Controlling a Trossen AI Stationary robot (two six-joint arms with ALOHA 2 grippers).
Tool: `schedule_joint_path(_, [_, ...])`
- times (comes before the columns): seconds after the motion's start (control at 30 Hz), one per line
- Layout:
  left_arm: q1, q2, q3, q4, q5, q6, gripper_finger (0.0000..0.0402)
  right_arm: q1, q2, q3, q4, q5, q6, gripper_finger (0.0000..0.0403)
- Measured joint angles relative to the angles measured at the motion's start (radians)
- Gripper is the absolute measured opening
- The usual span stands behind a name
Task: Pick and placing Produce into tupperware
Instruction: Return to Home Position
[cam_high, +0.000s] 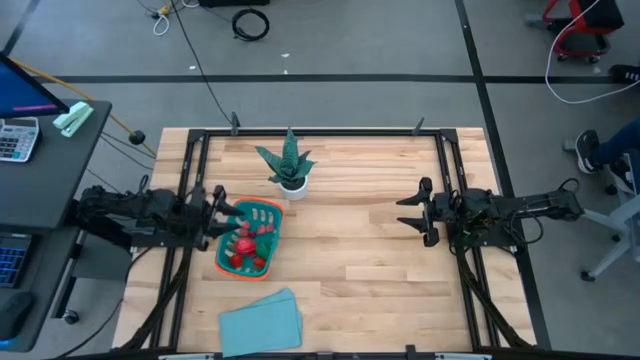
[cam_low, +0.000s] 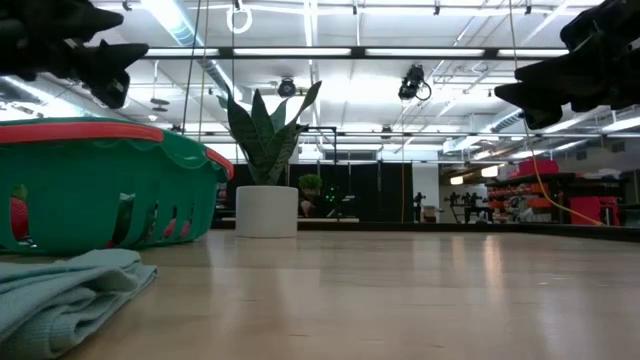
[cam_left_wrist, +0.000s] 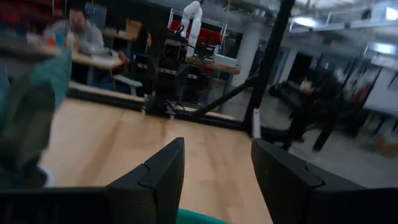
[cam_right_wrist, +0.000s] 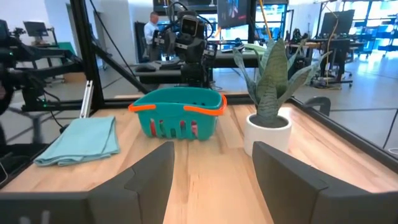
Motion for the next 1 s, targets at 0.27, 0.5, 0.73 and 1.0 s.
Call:
schedule_joint_path(0.27, [-0.003, 0.001, 0.0, -0.013, 0.004, -0.005, 0.0186, 0.0, 0.0, 0.002, 0.0, 0.0, 0.0, 0.0226])
schedule_joint_path(0.5, [-0.003, 0.005, -0.041, -0.088, 0.008, -0.033, 0.0192, 0.0, 0.0, 0.002, -0.006, 0.0, 0.0, 0.0226])
schedule_joint_path(0.73, [-0.013, -0.005, -0.05, -0.057, 0.118, 0.054, 0.0189, 0.0, 0.0, 0.002, -0.007, 0.0, 0.0, 0.0226])
schedule_joint_path(1.0, [-0.014, -0.005, -0.05, -0.016, 0.37, 0.419, 0.0191, 0.0, 0.0, 0.002, -0.007, 0.0, 0.0, 0.0226])
